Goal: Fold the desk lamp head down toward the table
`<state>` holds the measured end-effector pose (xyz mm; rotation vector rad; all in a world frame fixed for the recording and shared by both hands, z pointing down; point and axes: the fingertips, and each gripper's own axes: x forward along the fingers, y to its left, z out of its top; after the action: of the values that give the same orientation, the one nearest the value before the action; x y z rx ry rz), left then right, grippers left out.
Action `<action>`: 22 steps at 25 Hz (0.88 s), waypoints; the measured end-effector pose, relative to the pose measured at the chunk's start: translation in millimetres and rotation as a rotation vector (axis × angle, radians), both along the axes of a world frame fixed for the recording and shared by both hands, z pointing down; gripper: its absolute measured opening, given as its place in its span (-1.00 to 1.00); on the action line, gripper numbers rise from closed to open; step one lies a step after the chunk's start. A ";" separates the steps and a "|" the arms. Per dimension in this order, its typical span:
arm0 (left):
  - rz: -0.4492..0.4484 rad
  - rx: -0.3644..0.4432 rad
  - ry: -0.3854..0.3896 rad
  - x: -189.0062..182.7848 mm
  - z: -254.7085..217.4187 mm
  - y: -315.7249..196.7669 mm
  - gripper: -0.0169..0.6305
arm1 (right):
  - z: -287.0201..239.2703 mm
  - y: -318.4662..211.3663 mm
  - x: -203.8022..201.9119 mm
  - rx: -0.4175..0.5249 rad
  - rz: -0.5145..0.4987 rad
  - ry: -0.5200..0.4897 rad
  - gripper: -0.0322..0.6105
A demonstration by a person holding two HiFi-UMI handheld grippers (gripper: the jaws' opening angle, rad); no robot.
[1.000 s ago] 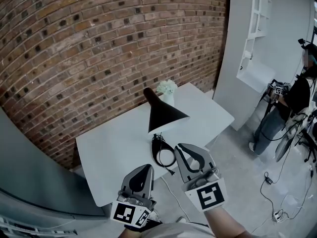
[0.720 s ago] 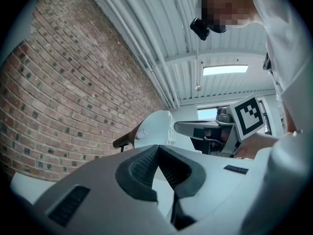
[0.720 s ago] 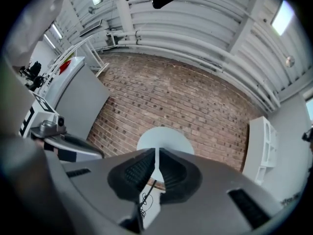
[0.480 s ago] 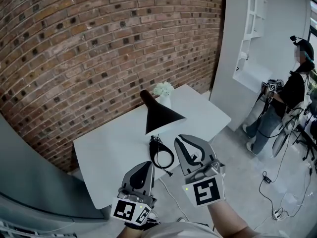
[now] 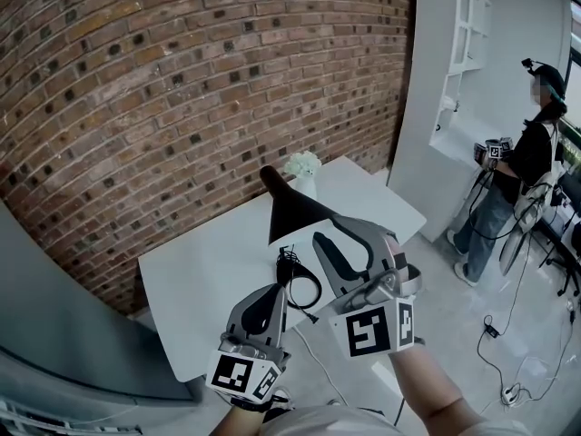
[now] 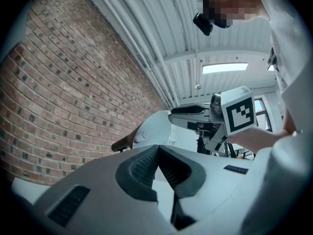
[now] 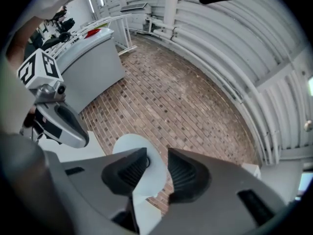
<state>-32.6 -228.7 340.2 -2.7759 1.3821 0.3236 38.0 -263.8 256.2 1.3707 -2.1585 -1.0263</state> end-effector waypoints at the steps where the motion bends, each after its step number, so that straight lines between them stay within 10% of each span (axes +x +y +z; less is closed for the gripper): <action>1: -0.005 0.004 -0.002 -0.3 -2.7 -1.3 -0.92 | -1.0 -2.2 -2.2 0.006 -0.006 0.019 -0.49; 22: -0.051 0.021 0.022 -4.3 -16.9 -14.7 -0.92 | 7.5 -25.7 -24.5 0.053 -0.082 0.256 -0.47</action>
<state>-36.9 -243.4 323.3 -2.7231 1.4434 0.3651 13.4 -289.5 263.7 1.1123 -2.0236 -1.2261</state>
